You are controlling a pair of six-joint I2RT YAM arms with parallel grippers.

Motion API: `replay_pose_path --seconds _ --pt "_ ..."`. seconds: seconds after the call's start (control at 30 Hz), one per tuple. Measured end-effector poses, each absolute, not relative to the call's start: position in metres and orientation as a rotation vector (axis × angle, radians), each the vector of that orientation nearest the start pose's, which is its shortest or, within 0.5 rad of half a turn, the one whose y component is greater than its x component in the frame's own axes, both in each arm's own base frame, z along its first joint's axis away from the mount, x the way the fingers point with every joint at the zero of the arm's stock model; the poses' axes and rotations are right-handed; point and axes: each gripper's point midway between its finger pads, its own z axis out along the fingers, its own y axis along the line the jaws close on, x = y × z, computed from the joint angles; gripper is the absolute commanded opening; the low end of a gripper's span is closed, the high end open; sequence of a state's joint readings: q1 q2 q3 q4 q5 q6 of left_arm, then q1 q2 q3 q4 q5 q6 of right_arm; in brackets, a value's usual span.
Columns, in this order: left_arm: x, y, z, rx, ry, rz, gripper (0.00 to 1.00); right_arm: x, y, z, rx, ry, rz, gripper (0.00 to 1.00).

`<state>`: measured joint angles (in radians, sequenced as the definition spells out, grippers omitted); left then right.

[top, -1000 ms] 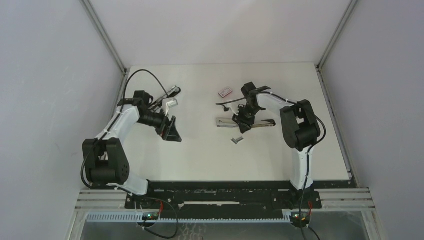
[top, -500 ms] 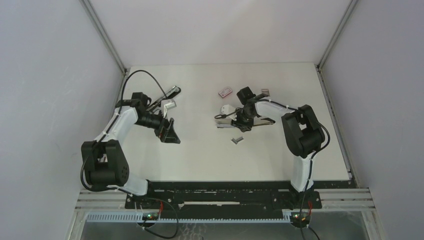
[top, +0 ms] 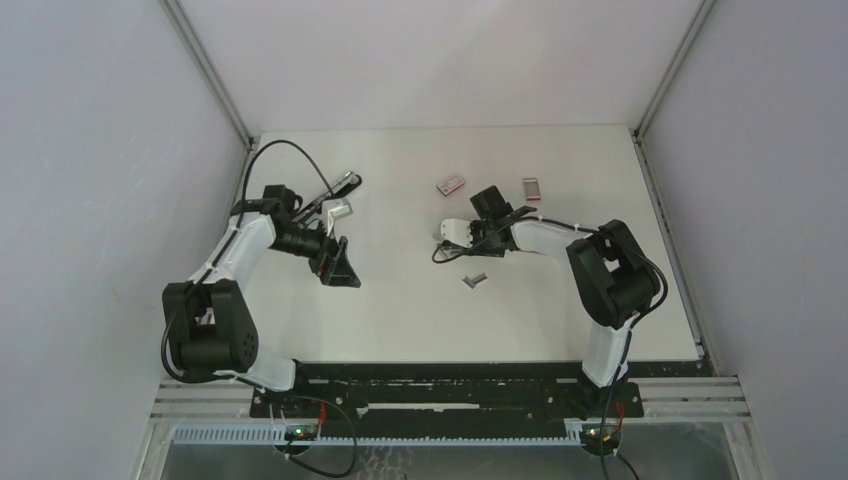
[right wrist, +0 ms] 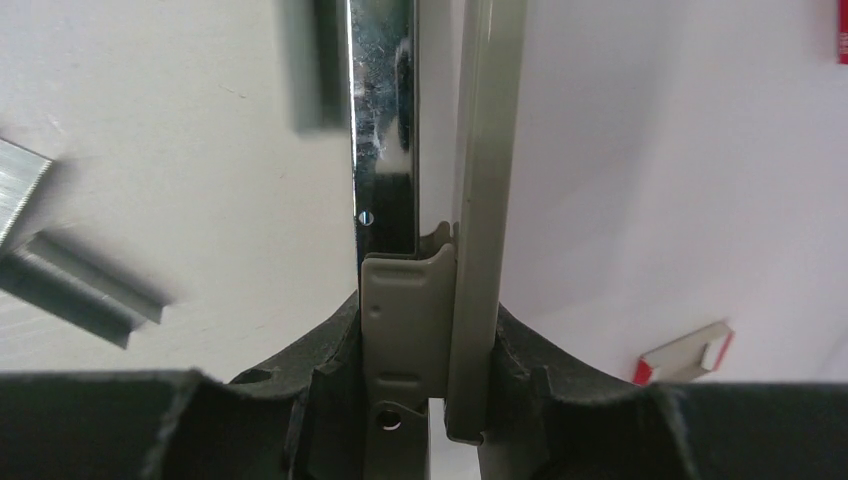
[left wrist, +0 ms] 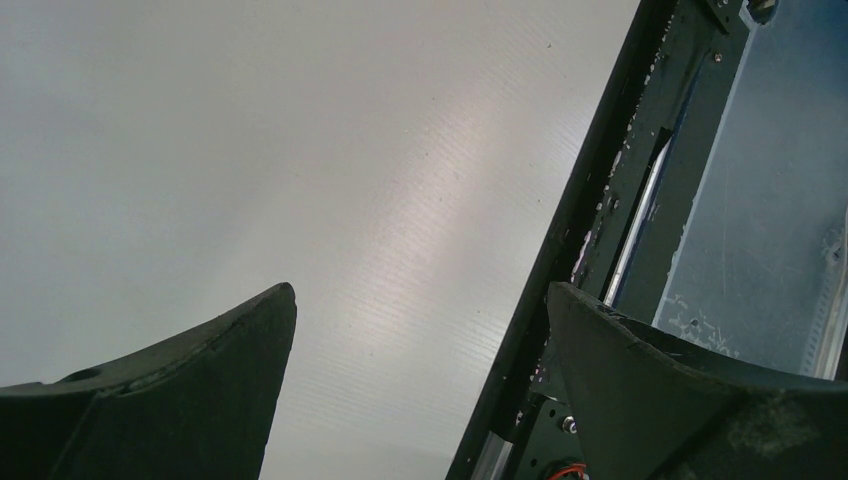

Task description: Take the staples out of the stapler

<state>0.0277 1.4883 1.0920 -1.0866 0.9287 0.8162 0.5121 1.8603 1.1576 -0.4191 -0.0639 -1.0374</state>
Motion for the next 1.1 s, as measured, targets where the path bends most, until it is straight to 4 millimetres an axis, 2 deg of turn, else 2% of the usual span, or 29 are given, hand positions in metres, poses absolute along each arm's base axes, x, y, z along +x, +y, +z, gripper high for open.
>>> replay_pose_path --seconds 0.2,0.77,1.0,1.1 --pt "0.240 -0.116 0.132 0.998 2.260 -1.086 1.00 0.380 0.181 0.020 -1.914 1.826 -0.180 0.00" --pt "0.240 -0.118 0.134 1.000 2.241 -1.101 1.00 0.391 0.175 0.022 -1.877 1.819 -0.269 0.00" --pt "0.240 -0.118 0.135 0.999 2.239 -1.103 1.00 0.394 0.168 0.021 -1.846 1.847 -0.260 0.00" --pt "0.240 -0.118 0.135 1.000 2.238 -1.103 1.00 0.391 0.167 0.022 -1.823 1.891 -0.188 0.00"
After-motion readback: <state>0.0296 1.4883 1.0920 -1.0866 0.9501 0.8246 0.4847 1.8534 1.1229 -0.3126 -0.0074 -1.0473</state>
